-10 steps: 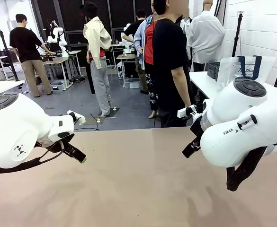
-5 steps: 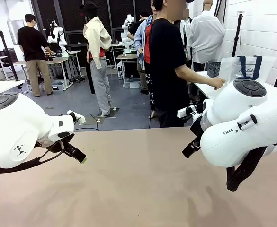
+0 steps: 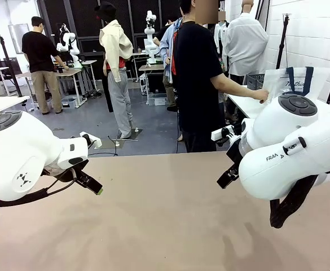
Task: Transfer purchased items from the store into the shopping bag.
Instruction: Open the Reusable shopping bag in the center of the table.
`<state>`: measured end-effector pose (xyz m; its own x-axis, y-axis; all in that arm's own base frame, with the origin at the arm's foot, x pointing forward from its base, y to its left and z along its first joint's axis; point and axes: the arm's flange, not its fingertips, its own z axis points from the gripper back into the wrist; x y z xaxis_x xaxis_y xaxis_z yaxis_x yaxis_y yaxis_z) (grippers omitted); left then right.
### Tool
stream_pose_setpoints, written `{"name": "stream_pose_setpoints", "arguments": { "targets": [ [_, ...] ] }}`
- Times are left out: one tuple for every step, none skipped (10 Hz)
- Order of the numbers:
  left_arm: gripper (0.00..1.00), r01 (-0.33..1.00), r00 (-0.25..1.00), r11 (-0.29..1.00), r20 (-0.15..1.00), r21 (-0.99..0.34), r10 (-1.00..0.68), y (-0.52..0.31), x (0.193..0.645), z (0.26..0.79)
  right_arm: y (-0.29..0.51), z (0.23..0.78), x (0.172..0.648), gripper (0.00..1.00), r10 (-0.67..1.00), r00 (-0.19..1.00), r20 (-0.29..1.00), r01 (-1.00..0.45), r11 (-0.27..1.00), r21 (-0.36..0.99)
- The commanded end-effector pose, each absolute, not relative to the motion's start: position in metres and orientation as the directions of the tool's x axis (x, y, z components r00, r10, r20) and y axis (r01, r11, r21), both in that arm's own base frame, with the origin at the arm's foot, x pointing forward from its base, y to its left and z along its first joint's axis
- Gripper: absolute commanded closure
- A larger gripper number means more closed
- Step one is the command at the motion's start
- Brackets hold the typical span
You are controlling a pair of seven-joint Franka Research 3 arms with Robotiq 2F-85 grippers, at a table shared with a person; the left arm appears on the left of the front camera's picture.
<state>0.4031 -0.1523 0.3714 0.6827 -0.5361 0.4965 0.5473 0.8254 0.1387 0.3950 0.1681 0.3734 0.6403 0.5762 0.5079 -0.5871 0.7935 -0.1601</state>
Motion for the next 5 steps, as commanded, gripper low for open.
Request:
{"name": "stream_pose_setpoints", "arguments": {
  "targets": [
    [0.00, 0.546, 0.684, 0.827, 0.497, 0.138, -0.534, -0.1514, 0.4034, 0.3714, 0.1681, 0.3734, 0.3950, 0.00, 0.576, 0.640, 0.508, -0.587, 0.794, -0.160],
    [0.00, 0.546, 0.684, 0.827, 0.497, 0.138, -0.534, -0.1514, 0.4034, 0.3714, 0.1681, 0.3734, 0.3950, 0.00, 0.576, 0.640, 0.508, -0.587, 0.794, -0.160],
    [0.00, 0.546, 0.684, 0.827, 0.497, 0.138, -0.534, -0.1514, 0.4034, 0.3714, 0.1681, 0.3734, 0.3950, 0.00, 0.576, 0.640, 0.508, -0.587, 0.794, -0.160],
    [0.00, 0.546, 0.684, 0.827, 0.497, 0.138, -0.534, -0.1514, 0.4034, 0.3714, 0.1681, 0.3734, 0.3950, 0.00, 0.576, 0.640, 0.508, -0.587, 0.794, -0.160],
    [0.00, 0.546, 0.684, 0.827, 0.497, 0.138, -0.534, -0.1514, 0.4034, 0.3714, 0.1681, 0.3734, 0.3950, 0.00, 0.576, 0.640, 0.508, -0.587, 0.794, -0.160]
  ]
}}
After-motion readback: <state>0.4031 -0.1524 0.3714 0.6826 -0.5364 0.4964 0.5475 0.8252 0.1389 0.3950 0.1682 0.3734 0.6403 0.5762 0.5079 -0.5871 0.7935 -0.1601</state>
